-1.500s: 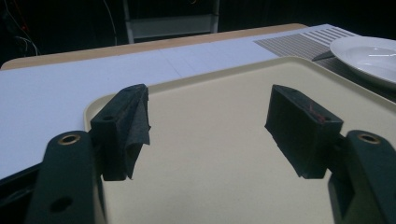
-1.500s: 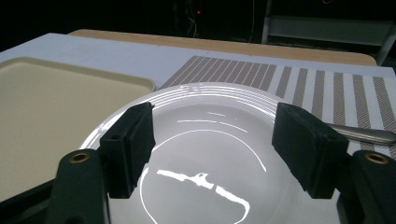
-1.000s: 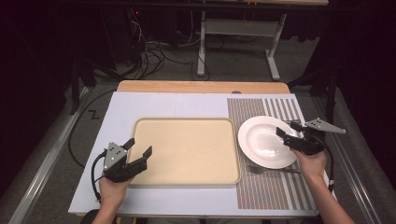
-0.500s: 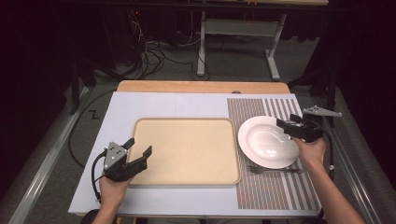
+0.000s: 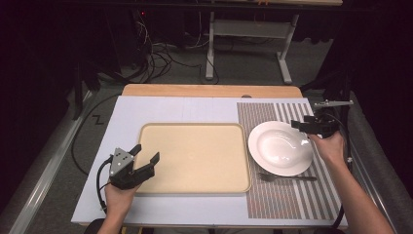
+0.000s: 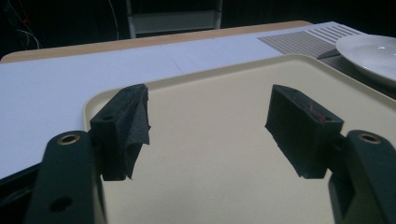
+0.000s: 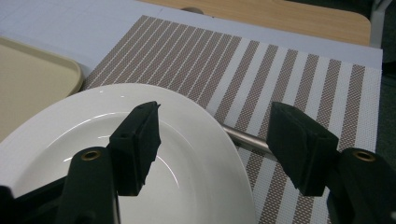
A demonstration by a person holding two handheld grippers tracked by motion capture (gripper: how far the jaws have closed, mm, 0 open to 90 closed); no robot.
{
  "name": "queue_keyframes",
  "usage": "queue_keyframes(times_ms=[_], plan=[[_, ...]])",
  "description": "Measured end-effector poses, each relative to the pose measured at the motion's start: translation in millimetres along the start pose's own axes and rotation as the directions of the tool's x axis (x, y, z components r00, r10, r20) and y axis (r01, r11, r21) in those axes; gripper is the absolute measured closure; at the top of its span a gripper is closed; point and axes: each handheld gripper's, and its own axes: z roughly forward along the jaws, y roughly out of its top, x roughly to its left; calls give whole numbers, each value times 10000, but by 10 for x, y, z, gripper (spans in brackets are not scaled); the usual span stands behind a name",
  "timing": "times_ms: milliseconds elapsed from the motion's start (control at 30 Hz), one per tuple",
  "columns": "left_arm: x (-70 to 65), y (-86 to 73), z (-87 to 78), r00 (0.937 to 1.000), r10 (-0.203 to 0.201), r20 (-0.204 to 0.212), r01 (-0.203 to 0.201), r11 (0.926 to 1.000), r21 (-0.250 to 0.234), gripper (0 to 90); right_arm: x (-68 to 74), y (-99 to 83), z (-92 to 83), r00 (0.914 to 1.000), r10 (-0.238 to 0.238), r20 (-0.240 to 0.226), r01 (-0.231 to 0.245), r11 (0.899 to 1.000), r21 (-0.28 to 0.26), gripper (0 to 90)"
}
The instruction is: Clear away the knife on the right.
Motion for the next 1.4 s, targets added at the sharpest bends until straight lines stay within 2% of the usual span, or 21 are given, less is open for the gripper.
queue_keyframes(times_ms=[300,367,433,600,733,900,1000,1067,1400], plan=[[1,-2,-1,10000,7,-67,-7,10000,33,307,-185,145,98,9998,-101,142,85,9941,1078,390],[-2,-2,1,10000,38,-69,-38,10000,44,307,-235,170,155,9990,-368,240,328,9882,1493,411],[-3,-2,3,10000,58,-78,-57,10000,60,307,-290,191,218,9990,-345,300,282,9811,1912,434],[-7,-4,8,9999,64,-112,-63,10000,77,306,-377,203,365,9985,-363,404,250,9674,2520,470],[-14,-7,20,9999,122,-99,-121,9998,152,306,-436,204,479,9987,-322,390,187,9515,3071,489],[-18,-8,15,9999,122,-110,-120,9998,170,305,-496,222,543,9985,-325,437,162,9437,3305,520],[-17,-11,16,9999,69,-109,-67,9998,169,305,-499,220,561,9987,-348,380,201,9423,3341,535],[-16,-13,21,9999,84,-108,-82,9998,196,305,-490,201,606,9980,-547,307,403,9337,3557,552],[-21,-20,32,9999,137,-41,-136,9995,292,306,-512,162,671,9990,-447,17,408,9257,3761,562]])
